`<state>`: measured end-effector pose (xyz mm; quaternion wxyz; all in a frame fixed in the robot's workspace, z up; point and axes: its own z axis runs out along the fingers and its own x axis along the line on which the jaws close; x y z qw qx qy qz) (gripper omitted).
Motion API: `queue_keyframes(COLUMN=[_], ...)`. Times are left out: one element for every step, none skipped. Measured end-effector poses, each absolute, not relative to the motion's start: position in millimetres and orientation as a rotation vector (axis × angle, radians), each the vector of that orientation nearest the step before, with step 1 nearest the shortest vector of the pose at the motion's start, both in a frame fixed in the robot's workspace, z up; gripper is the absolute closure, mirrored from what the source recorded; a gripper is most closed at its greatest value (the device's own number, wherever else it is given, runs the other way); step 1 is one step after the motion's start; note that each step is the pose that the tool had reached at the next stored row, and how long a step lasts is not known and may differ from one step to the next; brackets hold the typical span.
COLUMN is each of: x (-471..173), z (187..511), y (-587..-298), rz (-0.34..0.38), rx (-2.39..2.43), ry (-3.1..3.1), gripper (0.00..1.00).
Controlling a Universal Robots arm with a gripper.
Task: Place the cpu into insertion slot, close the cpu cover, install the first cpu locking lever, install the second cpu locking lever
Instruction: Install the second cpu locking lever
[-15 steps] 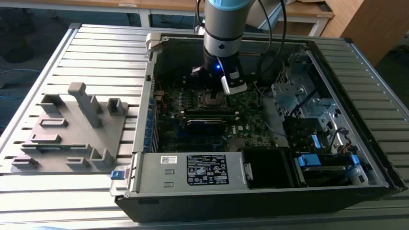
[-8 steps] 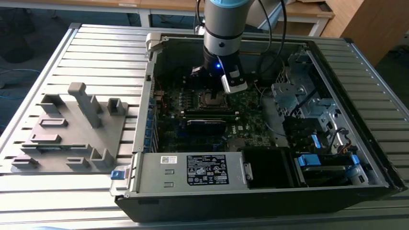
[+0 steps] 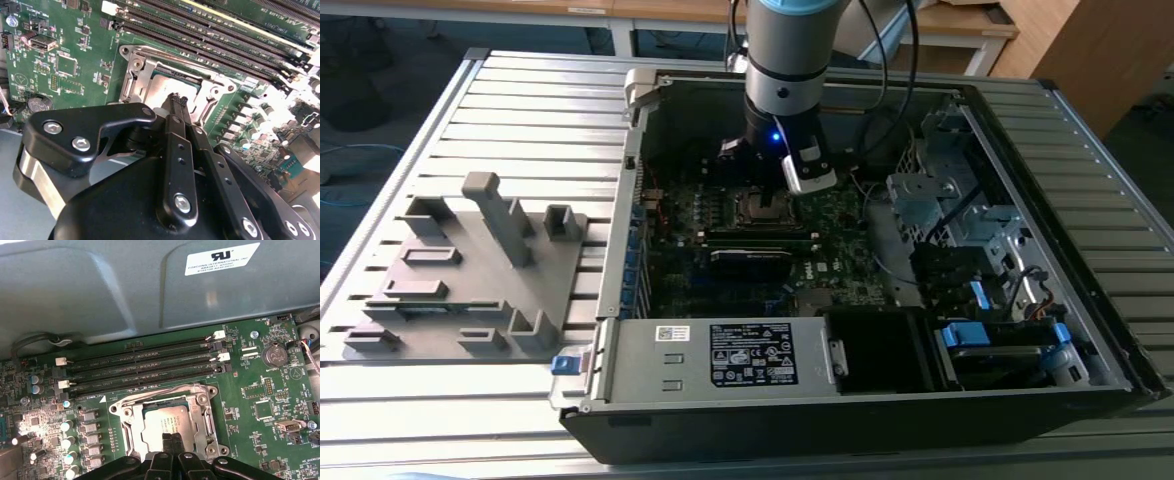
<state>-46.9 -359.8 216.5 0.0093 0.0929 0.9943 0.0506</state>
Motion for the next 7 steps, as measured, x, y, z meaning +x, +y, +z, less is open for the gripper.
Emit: queue_keyframes(x=[-46.9, -46.9, -46.9, -46.9, -46.9, -47.0, -46.9], z=[216.9, 216.9, 216.9, 217.4, 218.0, 218.0, 218.0], y=[-359.8, -359.7, -359.7, -359.8, -359.8, -359.8, -359.8], rz=[0.158, 0.158, 0.159, 0.158, 0.158, 0.158, 0.158], rx=[0.29, 0.29, 0.29, 0.29, 0.29, 0.29, 0.29], ry=[3.106, 3.105, 3.105, 3.105, 3.105, 3.105, 3.105], gripper=[0.89, 0.89, 0.89, 0.89, 0.89, 0.89, 0.89])
